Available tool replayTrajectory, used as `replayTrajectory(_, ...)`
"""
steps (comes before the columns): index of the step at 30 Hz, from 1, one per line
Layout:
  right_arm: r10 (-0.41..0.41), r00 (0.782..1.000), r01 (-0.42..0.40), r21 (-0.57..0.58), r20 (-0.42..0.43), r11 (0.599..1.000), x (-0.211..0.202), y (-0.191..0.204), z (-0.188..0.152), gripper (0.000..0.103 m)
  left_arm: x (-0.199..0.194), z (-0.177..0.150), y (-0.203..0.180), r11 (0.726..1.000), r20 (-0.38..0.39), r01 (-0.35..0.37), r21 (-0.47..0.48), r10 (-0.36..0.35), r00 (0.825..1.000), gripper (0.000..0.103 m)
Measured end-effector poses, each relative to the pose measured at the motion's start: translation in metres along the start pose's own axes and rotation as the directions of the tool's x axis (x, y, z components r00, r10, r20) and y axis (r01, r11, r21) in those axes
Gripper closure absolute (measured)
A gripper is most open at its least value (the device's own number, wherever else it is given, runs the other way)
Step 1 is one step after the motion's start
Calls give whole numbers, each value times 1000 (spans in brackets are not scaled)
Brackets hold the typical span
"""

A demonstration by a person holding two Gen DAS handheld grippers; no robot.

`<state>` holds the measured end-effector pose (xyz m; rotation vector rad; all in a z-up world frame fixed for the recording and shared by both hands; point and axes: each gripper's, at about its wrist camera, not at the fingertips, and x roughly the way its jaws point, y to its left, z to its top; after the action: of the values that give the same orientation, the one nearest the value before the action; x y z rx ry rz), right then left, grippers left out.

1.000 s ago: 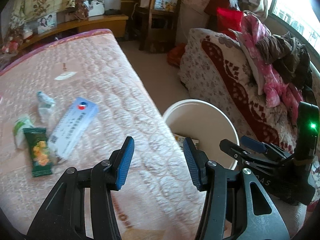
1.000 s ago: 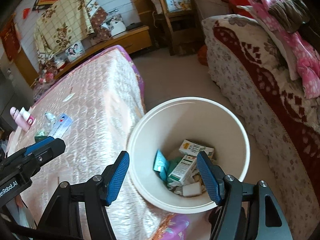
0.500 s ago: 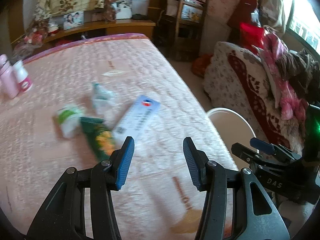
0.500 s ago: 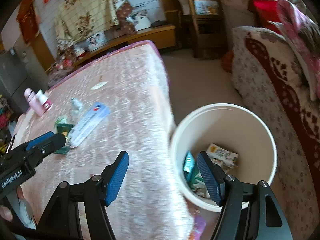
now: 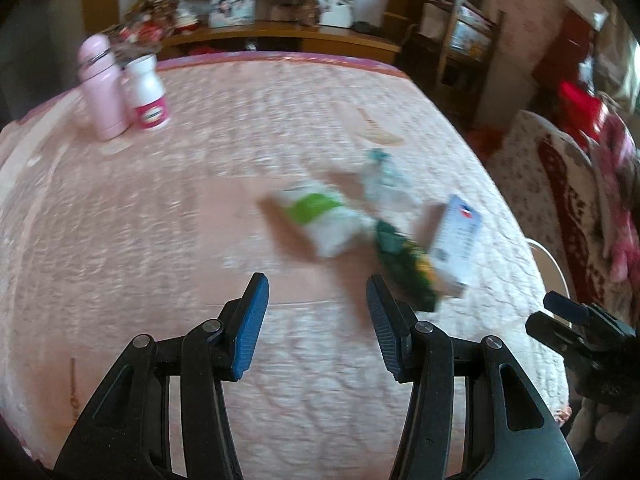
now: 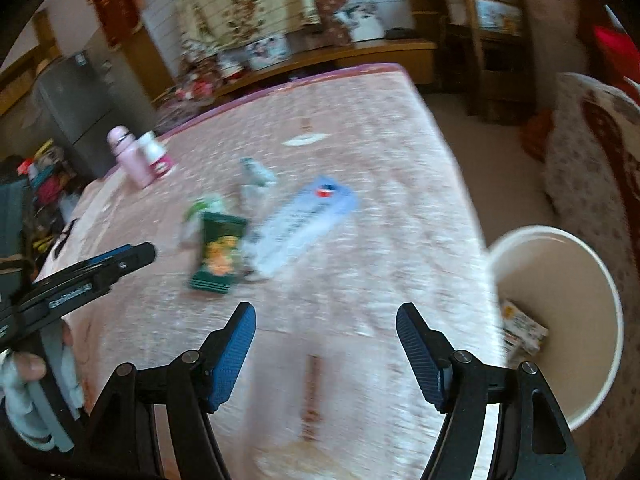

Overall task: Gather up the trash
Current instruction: 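Grasp the green snack packet with the right tool while the left tool grasps the white tissue pack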

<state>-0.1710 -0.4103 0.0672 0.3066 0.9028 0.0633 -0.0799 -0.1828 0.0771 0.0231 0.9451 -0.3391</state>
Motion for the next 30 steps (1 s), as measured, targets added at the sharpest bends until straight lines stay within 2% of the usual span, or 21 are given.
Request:
replayTrajectory(3, 65, 998, -66, -40, -18, 997, 15, 22, 10, 32, 0, 1, 17, 1000, -2, -15, -22, 15, 1000, 54)
replayTrajectory(9, 107, 992, -116, -138, -68, 984, 54, 65, 33, 32, 5, 9, 39, 998, -8, -25, -51, 25, 1000, 54)
replayTrajectory(16, 65, 993, -88, -247, -102, 965, 99, 91, 47, 32, 15, 17, 53, 996, -25, -17, -93, 14, 1000, 54)
replayTrajectory(18, 24, 996, -48, -297, -84, 954, 105, 95, 50, 40, 19, 19, 52, 995, -31, -2, -99, -1, 1000, 54)
replayTrajectory(21, 5, 996, -33, -335, -85, 942, 107, 94, 53, 56, 27, 25, 45, 994, -38, 24, -102, -28, 999, 54)
replayTrajectory(22, -2, 997, -27, -345, -83, 938, 107, 93, 54, 66, 31, 28, 41, 994, -40, 37, -103, -41, 998, 54)
replayTrajectory(25, -5, 997, -21, -333, -78, 943, 99, 80, 53, 80, 42, 34, 32, 993, -46, 59, -104, -64, 997, 54)
replayTrajectory(28, 34, 998, -48, -279, -54, 959, 85, 65, 51, 81, 59, 40, 21, 989, -65, 84, -119, -92, 994, 54)
replayTrajectory(30, 96, 994, -105, -219, -48, 970, 75, 53, 49, 81, 71, 43, 15, 987, -76, 87, -133, -98, 992, 54)
